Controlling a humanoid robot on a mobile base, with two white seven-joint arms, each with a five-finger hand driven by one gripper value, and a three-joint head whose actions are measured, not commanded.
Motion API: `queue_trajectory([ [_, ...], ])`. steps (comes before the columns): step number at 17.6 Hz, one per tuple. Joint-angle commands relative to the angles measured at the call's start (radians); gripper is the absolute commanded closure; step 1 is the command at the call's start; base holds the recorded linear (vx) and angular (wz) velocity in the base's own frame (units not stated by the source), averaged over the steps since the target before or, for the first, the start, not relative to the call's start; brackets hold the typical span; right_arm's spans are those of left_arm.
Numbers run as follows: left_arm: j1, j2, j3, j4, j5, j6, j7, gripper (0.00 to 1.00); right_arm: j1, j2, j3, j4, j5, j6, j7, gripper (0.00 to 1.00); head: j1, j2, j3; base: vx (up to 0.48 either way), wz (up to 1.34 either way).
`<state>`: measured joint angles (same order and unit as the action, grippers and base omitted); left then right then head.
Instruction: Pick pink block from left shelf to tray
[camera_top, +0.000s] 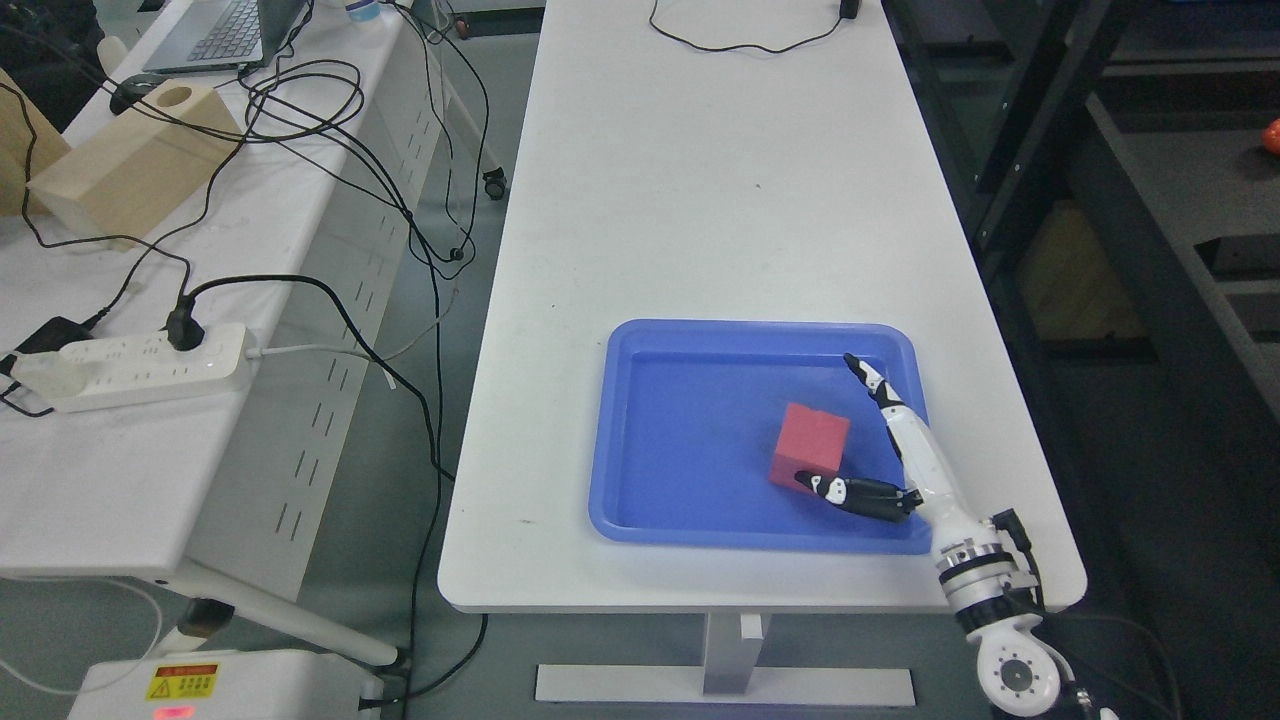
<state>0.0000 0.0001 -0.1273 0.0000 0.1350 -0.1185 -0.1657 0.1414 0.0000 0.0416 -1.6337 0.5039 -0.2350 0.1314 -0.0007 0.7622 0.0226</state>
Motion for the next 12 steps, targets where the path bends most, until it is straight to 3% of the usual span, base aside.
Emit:
queue_trajectory([
  [1,0.02,0.017,0.0,-0.017,0.0,0.0,0.0,0.0,-0.005,-0.017,-0.1,-0.002,-0.39,-0.067,-0.004,0.01,0.0,0.0,0.0,0.0,0.0],
  [7,0.02,0.017,0.0,-0.017,0.0,0.0,0.0,0.0,-0.002,-0.017,-0.175,-0.002,-0.6,-0.102,0.013,0.01,0.0,0.0,0.0,0.0,0.0],
  [12,0.02,0.017,0.0,-0.017,0.0,0.0,0.0,0.0,0.004,-0.017,-0.181,-0.002,-0.614,-0.092,0.036,0.0,0.0,0.0,0.0,-0.009,0.0],
])
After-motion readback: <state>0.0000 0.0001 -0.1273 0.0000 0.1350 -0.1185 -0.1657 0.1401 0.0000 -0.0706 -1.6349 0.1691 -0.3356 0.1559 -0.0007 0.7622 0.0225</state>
